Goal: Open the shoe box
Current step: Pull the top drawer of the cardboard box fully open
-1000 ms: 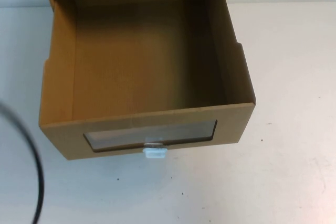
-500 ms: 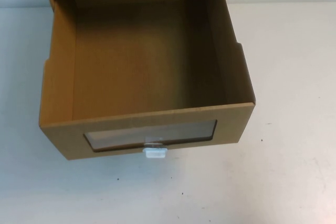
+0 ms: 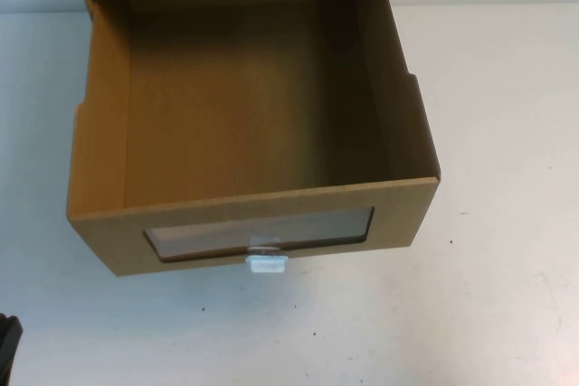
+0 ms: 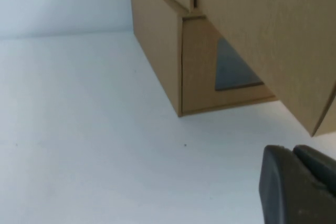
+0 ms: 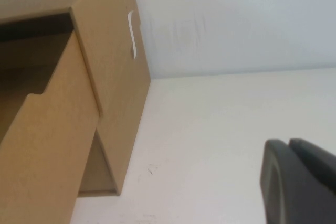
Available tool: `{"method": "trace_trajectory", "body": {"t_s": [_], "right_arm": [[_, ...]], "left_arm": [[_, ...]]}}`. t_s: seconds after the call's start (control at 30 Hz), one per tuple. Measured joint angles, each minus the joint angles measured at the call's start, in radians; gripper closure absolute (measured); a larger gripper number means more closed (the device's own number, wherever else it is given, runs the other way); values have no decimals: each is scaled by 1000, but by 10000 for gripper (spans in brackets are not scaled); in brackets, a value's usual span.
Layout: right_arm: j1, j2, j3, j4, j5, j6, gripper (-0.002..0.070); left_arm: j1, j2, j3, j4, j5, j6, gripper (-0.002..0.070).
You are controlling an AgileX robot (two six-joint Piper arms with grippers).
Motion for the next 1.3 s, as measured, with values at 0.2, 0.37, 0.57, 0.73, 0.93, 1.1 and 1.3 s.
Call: {"method": "trace_trajectory", "body": {"t_s": [0.2,0.37,0.57,0.73,0.93,1.1,1.3], "right_arm": [[0,0,0,0,0,0,689],[0,0,0,0,0,0,689],[-2,0,0,0,0,0,690],[-2,0,0,0,0,0,690],[-11,-8,25,-32,-17,-3,689],[-118,-124,164,-86,-23,-8,689],[-185,-389,389,-94,-69,-23,689]], "left_arm": [[0,0,4,-2,0,0,680],[0,0,4,-2,0,0,680],[0,0,4,-2,0,0,680],[0,0,4,-2,0,0,680],[0,0,4,-2,0,0,680],[0,0,4,-2,0,0,680],[0,0,4,-2,0,0,680]]}}
